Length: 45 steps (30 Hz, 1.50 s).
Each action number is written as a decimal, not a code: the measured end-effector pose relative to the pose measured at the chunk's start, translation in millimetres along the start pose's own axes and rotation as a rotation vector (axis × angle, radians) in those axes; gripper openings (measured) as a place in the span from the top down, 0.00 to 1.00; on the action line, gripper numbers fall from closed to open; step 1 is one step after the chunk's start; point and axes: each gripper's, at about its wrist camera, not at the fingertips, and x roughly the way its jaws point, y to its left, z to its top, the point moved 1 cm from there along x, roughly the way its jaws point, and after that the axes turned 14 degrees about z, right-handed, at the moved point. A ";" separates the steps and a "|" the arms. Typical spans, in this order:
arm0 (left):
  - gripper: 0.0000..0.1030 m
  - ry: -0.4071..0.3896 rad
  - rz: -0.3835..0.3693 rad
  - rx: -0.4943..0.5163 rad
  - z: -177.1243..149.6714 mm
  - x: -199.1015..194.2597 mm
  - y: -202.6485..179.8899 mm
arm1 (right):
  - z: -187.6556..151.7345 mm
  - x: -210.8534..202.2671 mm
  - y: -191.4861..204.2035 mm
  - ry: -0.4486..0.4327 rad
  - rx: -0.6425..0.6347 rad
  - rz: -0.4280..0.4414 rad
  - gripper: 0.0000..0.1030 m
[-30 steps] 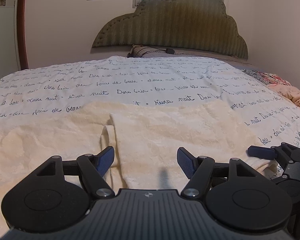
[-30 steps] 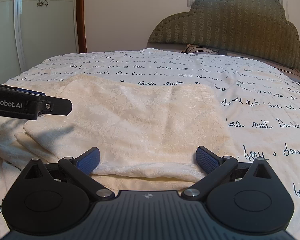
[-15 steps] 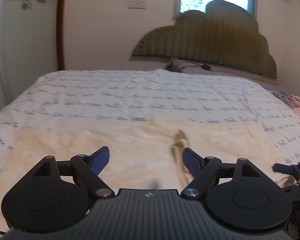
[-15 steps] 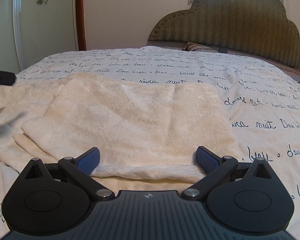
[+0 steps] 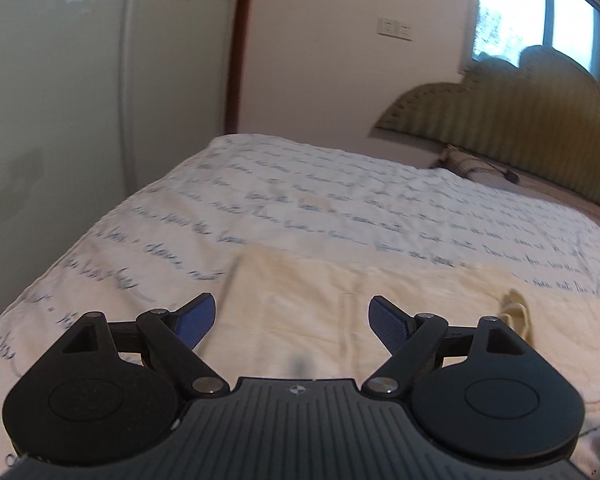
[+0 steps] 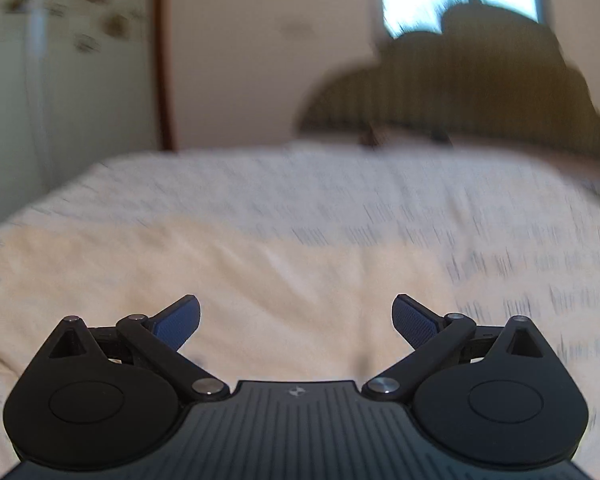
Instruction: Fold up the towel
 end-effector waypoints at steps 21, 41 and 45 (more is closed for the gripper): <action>0.16 0.508 -0.342 -0.408 -30.3 67.5 73.6 | -22.1 86.7 251.9 0.212 -0.723 0.378 0.01; 0.12 0.475 -0.453 -0.517 -11.0 91.9 63.2 | -36.6 135.5 294.7 0.144 -0.875 0.226 0.42; 0.12 0.544 -0.461 -0.541 -14.9 113.6 65.9 | -40.9 150.7 300.1 0.191 -0.865 0.289 0.80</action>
